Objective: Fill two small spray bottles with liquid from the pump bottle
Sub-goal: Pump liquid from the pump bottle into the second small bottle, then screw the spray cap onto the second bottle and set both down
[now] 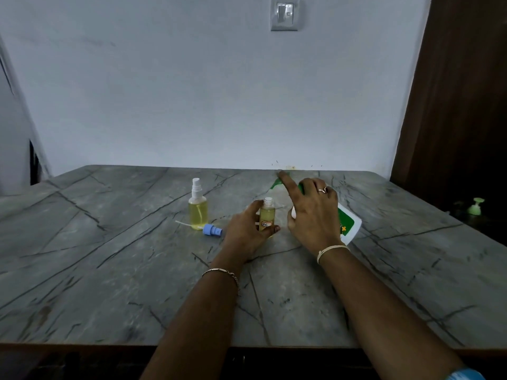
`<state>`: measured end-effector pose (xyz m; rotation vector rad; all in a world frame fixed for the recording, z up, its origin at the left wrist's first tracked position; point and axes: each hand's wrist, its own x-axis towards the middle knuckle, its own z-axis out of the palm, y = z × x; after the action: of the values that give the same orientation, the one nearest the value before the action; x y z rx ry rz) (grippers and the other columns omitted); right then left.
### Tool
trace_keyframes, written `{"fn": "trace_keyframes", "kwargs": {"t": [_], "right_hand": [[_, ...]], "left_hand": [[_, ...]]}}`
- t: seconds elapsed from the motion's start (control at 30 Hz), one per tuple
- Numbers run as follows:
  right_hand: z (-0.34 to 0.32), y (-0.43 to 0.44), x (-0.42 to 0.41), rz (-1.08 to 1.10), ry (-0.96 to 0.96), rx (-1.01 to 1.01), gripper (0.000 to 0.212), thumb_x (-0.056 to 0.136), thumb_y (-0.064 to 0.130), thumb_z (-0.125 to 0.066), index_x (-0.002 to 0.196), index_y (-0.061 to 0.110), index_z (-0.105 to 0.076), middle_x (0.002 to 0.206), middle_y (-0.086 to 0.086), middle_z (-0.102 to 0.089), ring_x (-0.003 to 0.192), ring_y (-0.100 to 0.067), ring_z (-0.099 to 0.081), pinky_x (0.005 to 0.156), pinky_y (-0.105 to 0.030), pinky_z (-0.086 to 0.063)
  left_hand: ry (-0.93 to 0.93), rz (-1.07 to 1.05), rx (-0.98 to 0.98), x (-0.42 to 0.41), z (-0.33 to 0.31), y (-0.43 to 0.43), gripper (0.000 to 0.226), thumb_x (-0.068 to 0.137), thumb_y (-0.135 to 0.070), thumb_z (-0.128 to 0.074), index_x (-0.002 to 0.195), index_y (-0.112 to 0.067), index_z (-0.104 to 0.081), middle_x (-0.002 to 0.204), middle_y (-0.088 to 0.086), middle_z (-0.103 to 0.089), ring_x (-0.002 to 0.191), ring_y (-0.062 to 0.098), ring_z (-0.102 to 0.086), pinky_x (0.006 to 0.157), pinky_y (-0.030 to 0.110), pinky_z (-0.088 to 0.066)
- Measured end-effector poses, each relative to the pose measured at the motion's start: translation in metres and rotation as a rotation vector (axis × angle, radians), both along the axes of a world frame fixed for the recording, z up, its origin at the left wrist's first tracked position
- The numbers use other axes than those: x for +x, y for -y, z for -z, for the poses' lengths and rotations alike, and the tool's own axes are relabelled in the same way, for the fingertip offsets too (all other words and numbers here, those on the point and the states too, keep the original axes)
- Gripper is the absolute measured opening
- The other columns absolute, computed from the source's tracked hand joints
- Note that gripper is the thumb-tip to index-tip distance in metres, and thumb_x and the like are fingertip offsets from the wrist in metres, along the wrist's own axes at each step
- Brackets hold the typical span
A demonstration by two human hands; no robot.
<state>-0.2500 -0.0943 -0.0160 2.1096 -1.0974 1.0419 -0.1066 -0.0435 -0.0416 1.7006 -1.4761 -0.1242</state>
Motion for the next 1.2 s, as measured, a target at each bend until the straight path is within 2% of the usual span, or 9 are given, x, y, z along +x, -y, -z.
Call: {"fn": "trace_keyframes", "kwargs": {"t": [0.17, 0.3, 0.4, 0.6, 0.77, 0.83, 0.93, 1.07, 1.2], "right_hand": [[-0.003, 0.002, 0.000, -0.076, 0.173, -0.014, 0.100, 0.062, 0.016, -0.076, 0.146, 0.024, -0.022, 0.097, -0.015, -0.058, 0.095, -0.034, -0.054, 0.084, -0.048, -0.044], [-0.003, 0.006, -0.001, -0.140, 0.374, 0.025, 0.088, 0.071, 0.017, -0.070, 0.145, 0.022, -0.022, 0.106, -0.008, -0.057, 0.110, -0.029, -0.046, 0.098, -0.050, -0.032], [-0.003, 0.008, 0.000, -0.156, 0.543, 0.049, 0.081, 0.076, 0.021, -0.068, 0.144, 0.022, -0.024, 0.119, -0.005, -0.056, 0.120, -0.026, -0.041, 0.097, -0.052, -0.031], [-0.004, 0.016, -0.006, -0.218, 0.804, 0.194, 0.082, 0.082, 0.027, -0.068, 0.148, 0.017, -0.021, 0.132, -0.008, -0.050, 0.126, -0.026, -0.037, 0.101, -0.044, -0.031], [-0.003, 0.016, -0.007, -0.279, 0.826, 0.221, 0.082, 0.083, 0.022, -0.068, 0.149, 0.016, -0.019, 0.132, -0.011, -0.049, 0.122, -0.026, -0.042, 0.102, -0.045, -0.041], [-0.002, 0.016, -0.006, -0.301, 0.820, 0.222, 0.080, 0.084, 0.021, -0.067, 0.149, 0.016, -0.020, 0.130, -0.011, -0.050, 0.120, -0.025, -0.043, 0.096, -0.035, -0.043], [-0.001, 0.015, -0.006, -0.308, 0.795, 0.212, 0.076, 0.084, 0.019, -0.067, 0.148, 0.013, -0.024, 0.131, -0.012, -0.048, 0.122, -0.025, -0.042, 0.090, -0.025, -0.035], [0.001, 0.014, -0.007, -0.320, 0.797, 0.245, 0.079, 0.083, 0.021, -0.068, 0.148, 0.014, -0.023, 0.136, -0.012, -0.045, 0.126, -0.024, -0.039, 0.092, -0.024, -0.032], [0.005, 0.016, -0.006, -0.311, 0.787, 0.262, 0.091, 0.076, 0.032, -0.075, 0.147, 0.013, -0.022, 0.142, -0.012, -0.040, 0.130, -0.027, -0.038, 0.100, -0.030, -0.032]], "left_hand": [[0.011, -0.005, 0.000, 0.000, 0.000, 0.000, 0.069, 0.075, -0.045, -0.075, 0.133, -0.028, -0.043, 0.117, 0.003, -0.067, 0.103, 0.016, -0.064, 0.087, 0.029, -0.050], [0.030, -0.014, 0.014, -0.001, -0.001, 0.000, 0.071, 0.075, -0.045, -0.074, 0.136, -0.027, -0.041, 0.119, 0.004, -0.066, 0.105, 0.017, -0.063, 0.089, 0.031, -0.050], [0.023, -0.008, -0.003, -0.001, -0.001, -0.001, 0.069, 0.075, -0.045, -0.075, 0.134, -0.027, -0.043, 0.117, 0.004, -0.067, 0.102, 0.018, -0.065, 0.088, 0.032, -0.052], [0.022, -0.003, -0.009, -0.001, -0.001, -0.002, 0.070, 0.076, -0.042, -0.074, 0.136, -0.026, -0.042, 0.119, 0.005, -0.065, 0.105, 0.018, -0.063, 0.089, 0.031, -0.050], [0.021, 0.000, 0.007, 0.000, 0.000, -0.002, 0.071, 0.076, -0.044, -0.073, 0.136, -0.027, -0.041, 0.120, 0.005, -0.065, 0.106, 0.018, -0.063, 0.088, 0.029, -0.048], [0.021, 0.000, 0.005, 0.001, 0.000, -0.001, 0.071, 0.076, -0.045, -0.074, 0.137, -0.027, -0.041, 0.120, 0.005, -0.065, 0.106, 0.018, -0.063, 0.088, 0.030, -0.049], [0.021, -0.005, -0.002, 0.000, 0.000, -0.001, 0.070, 0.076, -0.044, -0.074, 0.136, -0.026, -0.042, 0.119, 0.005, -0.065, 0.105, 0.018, -0.064, 0.089, 0.030, -0.050], [-0.012, -0.006, -0.008, 0.001, 0.002, 0.000, 0.068, 0.075, -0.043, -0.075, 0.133, -0.023, -0.046, 0.118, 0.004, -0.065, 0.100, 0.017, -0.065, 0.089, 0.031, -0.052], [-0.059, 0.016, -0.006, 0.001, 0.002, -0.001, 0.059, 0.074, -0.040, -0.077, 0.124, -0.019, -0.054, 0.113, 0.002, -0.067, 0.096, 0.016, -0.066, 0.089, 0.034, -0.053]]}}
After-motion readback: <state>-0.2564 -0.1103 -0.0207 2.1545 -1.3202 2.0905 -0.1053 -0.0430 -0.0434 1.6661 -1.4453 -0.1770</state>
